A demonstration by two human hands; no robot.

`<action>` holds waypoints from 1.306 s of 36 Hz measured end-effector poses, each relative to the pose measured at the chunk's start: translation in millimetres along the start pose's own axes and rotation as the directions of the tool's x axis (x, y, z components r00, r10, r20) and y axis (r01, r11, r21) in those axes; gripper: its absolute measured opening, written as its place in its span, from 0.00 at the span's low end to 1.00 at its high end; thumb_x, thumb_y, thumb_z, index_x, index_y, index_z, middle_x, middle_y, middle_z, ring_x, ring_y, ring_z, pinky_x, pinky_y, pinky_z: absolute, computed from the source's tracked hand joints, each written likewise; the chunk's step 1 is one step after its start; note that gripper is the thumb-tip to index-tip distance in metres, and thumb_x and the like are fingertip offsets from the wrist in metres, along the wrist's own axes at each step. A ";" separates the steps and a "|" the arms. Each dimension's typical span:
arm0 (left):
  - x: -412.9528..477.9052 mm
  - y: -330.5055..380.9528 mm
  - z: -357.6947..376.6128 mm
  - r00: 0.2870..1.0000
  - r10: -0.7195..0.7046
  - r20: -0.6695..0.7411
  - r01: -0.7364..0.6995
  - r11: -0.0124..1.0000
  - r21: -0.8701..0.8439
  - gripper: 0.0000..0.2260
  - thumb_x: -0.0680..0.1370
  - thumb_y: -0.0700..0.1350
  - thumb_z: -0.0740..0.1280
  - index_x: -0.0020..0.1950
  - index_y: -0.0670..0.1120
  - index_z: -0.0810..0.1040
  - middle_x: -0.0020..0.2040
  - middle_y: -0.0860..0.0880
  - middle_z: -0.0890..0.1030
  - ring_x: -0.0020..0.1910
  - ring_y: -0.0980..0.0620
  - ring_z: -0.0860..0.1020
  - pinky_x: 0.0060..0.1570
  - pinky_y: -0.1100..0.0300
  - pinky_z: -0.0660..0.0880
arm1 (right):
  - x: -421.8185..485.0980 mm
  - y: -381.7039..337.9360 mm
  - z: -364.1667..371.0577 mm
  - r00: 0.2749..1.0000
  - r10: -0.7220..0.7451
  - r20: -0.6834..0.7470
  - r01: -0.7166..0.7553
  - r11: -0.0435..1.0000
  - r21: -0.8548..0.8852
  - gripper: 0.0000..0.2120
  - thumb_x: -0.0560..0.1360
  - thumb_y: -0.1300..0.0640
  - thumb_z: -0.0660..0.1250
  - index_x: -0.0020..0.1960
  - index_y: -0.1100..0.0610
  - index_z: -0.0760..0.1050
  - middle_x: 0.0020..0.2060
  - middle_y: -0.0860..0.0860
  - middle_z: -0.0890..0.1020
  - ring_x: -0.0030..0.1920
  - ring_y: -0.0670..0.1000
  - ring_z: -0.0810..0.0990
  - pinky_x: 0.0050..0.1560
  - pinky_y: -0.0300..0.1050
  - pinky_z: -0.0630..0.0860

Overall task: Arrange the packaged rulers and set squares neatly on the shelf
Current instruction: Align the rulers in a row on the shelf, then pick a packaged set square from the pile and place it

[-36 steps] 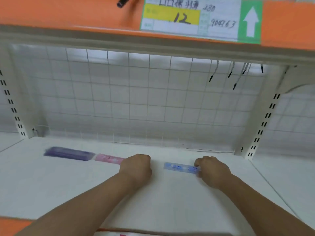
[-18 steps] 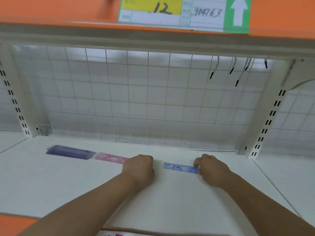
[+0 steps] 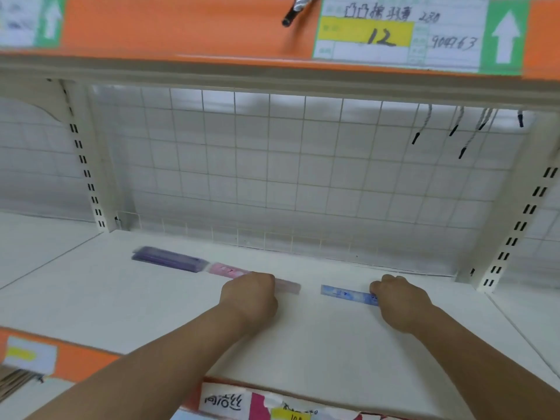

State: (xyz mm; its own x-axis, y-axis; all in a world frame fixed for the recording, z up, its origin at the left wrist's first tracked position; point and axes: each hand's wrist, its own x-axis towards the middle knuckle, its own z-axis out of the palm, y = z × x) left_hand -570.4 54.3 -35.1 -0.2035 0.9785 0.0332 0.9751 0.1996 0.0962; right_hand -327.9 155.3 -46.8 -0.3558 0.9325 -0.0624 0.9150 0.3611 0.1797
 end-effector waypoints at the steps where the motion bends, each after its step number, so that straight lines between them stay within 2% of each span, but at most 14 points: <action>1: -2.5 -6.3 -1.4 1.000 -0.008 -0.002 0.008 1.000 -0.006 0.10 0.79 0.43 0.59 0.57 0.46 0.75 0.54 0.47 0.80 0.53 0.46 0.79 0.43 0.60 0.71 | -0.8 -3.1 -2.5 1.000 0.008 0.007 -0.008 1.000 -0.009 0.11 0.76 0.63 0.57 0.56 0.52 0.70 0.47 0.49 0.65 0.59 0.51 0.72 0.45 0.42 0.67; 3: -7.4 -19.8 -4.1 1.000 -0.028 -0.007 0.028 1.000 -0.012 0.10 0.79 0.43 0.60 0.58 0.46 0.75 0.55 0.48 0.80 0.54 0.47 0.79 0.44 0.60 0.71 | -2.4 -12.7 -8.7 1.000 0.027 -0.003 -0.027 0.999 -0.021 0.10 0.76 0.63 0.58 0.54 0.51 0.69 0.50 0.50 0.68 0.60 0.52 0.71 0.45 0.42 0.68; 5: -13.1 -34.2 -7.6 0.999 -0.049 -0.014 0.048 0.999 -0.007 0.11 0.79 0.43 0.59 0.60 0.47 0.75 0.57 0.48 0.79 0.55 0.47 0.79 0.45 0.60 0.70 | -1.9 -27.5 -15.4 0.998 0.034 -0.055 -0.035 0.999 -0.013 0.13 0.76 0.61 0.60 0.59 0.54 0.70 0.54 0.51 0.70 0.59 0.52 0.71 0.44 0.43 0.69; 7: -19.5 -49.1 -12.6 0.997 -0.068 -0.022 0.068 0.998 -0.003 0.11 0.80 0.44 0.59 0.61 0.46 0.74 0.57 0.48 0.78 0.55 0.47 0.78 0.46 0.59 0.71 | -2.0 -49.2 -24.5 0.993 0.019 -0.121 -0.016 1.000 0.023 0.11 0.77 0.57 0.61 0.59 0.56 0.71 0.53 0.52 0.71 0.59 0.53 0.72 0.43 0.43 0.70; 9: -27.7 -65.8 -18.3 0.996 -0.086 -0.028 0.086 0.996 -0.002 0.12 0.80 0.44 0.59 0.62 0.46 0.73 0.57 0.49 0.78 0.55 0.47 0.78 0.48 0.58 0.73 | -2.9 -77.8 -35.0 0.985 -0.010 -0.171 0.021 0.998 0.067 0.11 0.79 0.53 0.60 0.59 0.56 0.71 0.53 0.52 0.71 0.60 0.54 0.72 0.46 0.45 0.72; 13: -48.9 -107.3 -28.0 0.994 -0.081 -0.072 0.082 0.997 0.015 0.08 0.80 0.44 0.59 0.56 0.47 0.75 0.54 0.49 0.80 0.53 0.48 0.78 0.44 0.60 0.69 | -11.8 -150.6 -58.1 0.968 -0.091 -0.232 0.118 0.988 0.101 0.12 0.78 0.58 0.59 0.60 0.55 0.73 0.55 0.52 0.74 0.59 0.54 0.73 0.50 0.46 0.74; 16: -68.6 -146.8 -34.2 0.991 -0.093 -0.091 0.095 0.995 0.012 0.09 0.80 0.45 0.58 0.56 0.47 0.75 0.56 0.49 0.79 0.56 0.48 0.77 0.45 0.60 0.68 | -23.4 -211.4 -73.5 0.945 -0.173 -0.276 0.209 0.972 0.105 0.12 0.79 0.54 0.58 0.60 0.54 0.73 0.56 0.52 0.75 0.59 0.54 0.74 0.50 0.45 0.73; 21: -104.1 -219.8 -45.8 0.985 -0.154 -0.082 0.155 0.988 0.007 0.09 0.79 0.45 0.59 0.57 0.47 0.74 0.57 0.48 0.77 0.56 0.47 0.76 0.45 0.60 0.68 | -42.2 -308.5 -91.1 0.902 -0.311 -0.299 0.346 0.936 0.070 0.15 0.81 0.50 0.58 0.63 0.54 0.72 0.59 0.52 0.77 0.59 0.54 0.76 0.54 0.45 0.74; 25: -136.9 -278.7 -55.8 0.975 -0.202 -0.092 0.206 0.978 0.026 0.09 0.79 0.45 0.59 0.56 0.45 0.74 0.57 0.46 0.78 0.56 0.45 0.77 0.46 0.59 0.69 | -52.4 -378.0 -99.5 0.870 -0.381 -0.314 0.418 0.906 0.060 0.14 0.80 0.49 0.59 0.60 0.54 0.74 0.58 0.52 0.79 0.58 0.55 0.78 0.50 0.46 0.74; 31: -184.4 -358.5 -63.1 0.944 -0.303 -0.128 0.307 0.952 0.015 0.10 0.79 0.46 0.60 0.57 0.45 0.75 0.56 0.45 0.78 0.56 0.44 0.77 0.46 0.58 0.69 | -69.0 -467.3 -112.2 0.825 -0.472 -0.311 0.512 0.857 0.059 0.12 0.80 0.50 0.57 0.58 0.55 0.73 0.56 0.53 0.77 0.58 0.56 0.76 0.47 0.45 0.70; 37: -225.5 -428.2 -69.9 0.915 -0.377 -0.146 0.379 0.925 -0.011 0.04 0.79 0.46 0.58 0.45 0.49 0.69 0.52 0.47 0.79 0.51 0.46 0.78 0.41 0.59 0.69 | -82.9 -547.3 -126.6 0.763 -0.570 -0.305 0.607 0.794 0.035 0.12 0.79 0.53 0.57 0.57 0.55 0.74 0.53 0.52 0.78 0.53 0.55 0.77 0.44 0.44 0.70; 42: -250.9 -473.5 -75.6 0.870 -0.451 -0.201 0.454 0.890 -0.032 0.07 0.79 0.46 0.59 0.40 0.48 0.67 0.45 0.48 0.78 0.48 0.47 0.78 0.38 0.59 0.68 | -82.9 -605.3 -144.0 0.685 -0.638 -0.351 0.680 0.733 -0.008 0.10 0.79 0.51 0.58 0.54 0.55 0.73 0.52 0.53 0.78 0.53 0.57 0.77 0.41 0.43 0.66; 44: -257.1 -493.1 -75.8 0.844 -0.494 -0.208 0.496 0.867 -0.049 0.08 0.78 0.44 0.59 0.39 0.46 0.68 0.42 0.47 0.77 0.46 0.46 0.77 0.36 0.59 0.67 | -79.8 -628.1 -149.5 0.655 -0.666 -0.357 0.709 0.705 -0.013 0.11 0.79 0.50 0.58 0.56 0.54 0.73 0.52 0.53 0.78 0.54 0.56 0.77 0.42 0.43 0.66; 47: -261.9 -525.2 -74.3 0.804 -0.555 -0.214 0.555 0.829 -0.067 0.13 0.78 0.44 0.59 0.34 0.47 0.63 0.33 0.50 0.67 0.39 0.47 0.72 0.34 0.59 0.66 | -71.9 -662.8 -155.7 0.618 -0.699 -0.360 0.744 0.667 -0.017 0.12 0.79 0.50 0.58 0.58 0.53 0.73 0.53 0.52 0.78 0.53 0.55 0.77 0.45 0.44 0.70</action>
State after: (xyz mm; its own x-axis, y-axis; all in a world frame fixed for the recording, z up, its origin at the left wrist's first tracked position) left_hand -1035.7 -310.7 -20.5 -0.7234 0.6648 0.1862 0.6901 0.7048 0.1646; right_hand -938.4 -152.2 -8.6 -0.9278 0.3217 0.1888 0.3426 0.9351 0.0903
